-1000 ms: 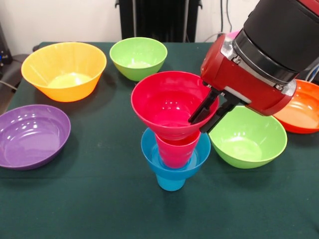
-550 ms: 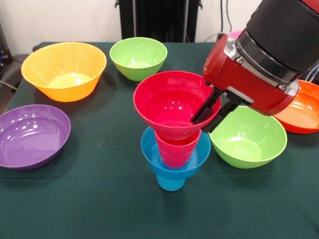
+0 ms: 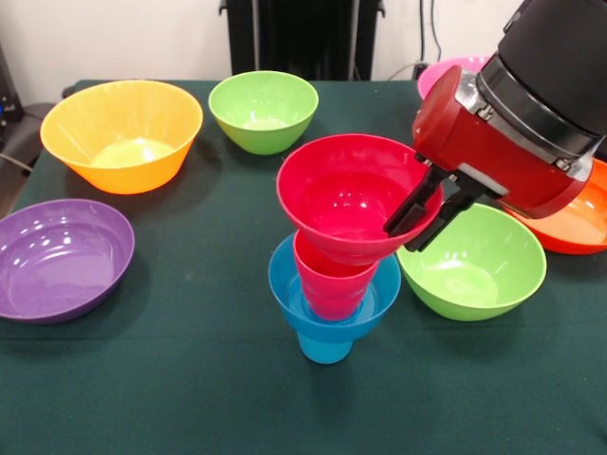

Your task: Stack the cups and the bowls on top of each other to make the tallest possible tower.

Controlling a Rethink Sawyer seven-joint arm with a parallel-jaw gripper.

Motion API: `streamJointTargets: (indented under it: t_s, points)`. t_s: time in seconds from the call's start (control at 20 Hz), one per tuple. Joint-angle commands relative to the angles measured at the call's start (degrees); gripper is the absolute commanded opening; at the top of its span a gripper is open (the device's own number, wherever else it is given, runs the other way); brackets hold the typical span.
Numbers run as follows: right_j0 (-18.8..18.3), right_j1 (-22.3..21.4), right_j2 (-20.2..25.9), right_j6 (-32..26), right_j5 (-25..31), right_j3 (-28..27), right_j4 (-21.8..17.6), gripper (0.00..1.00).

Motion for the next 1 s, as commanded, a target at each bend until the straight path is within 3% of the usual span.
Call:
streamJointTargets:
  t_s: [0.05,0.65,1.0]
  points:
    - [-0.6,3.3,2.2,10.3,3.7,0.8,-2.9,0.0]
    - [-0.5,3.6,2.5,8.8,1.2,1.8,-2.9,0.0]
    - [1.4,2.4,4.8,8.6,-2.4,6.9,-4.0,0.0]
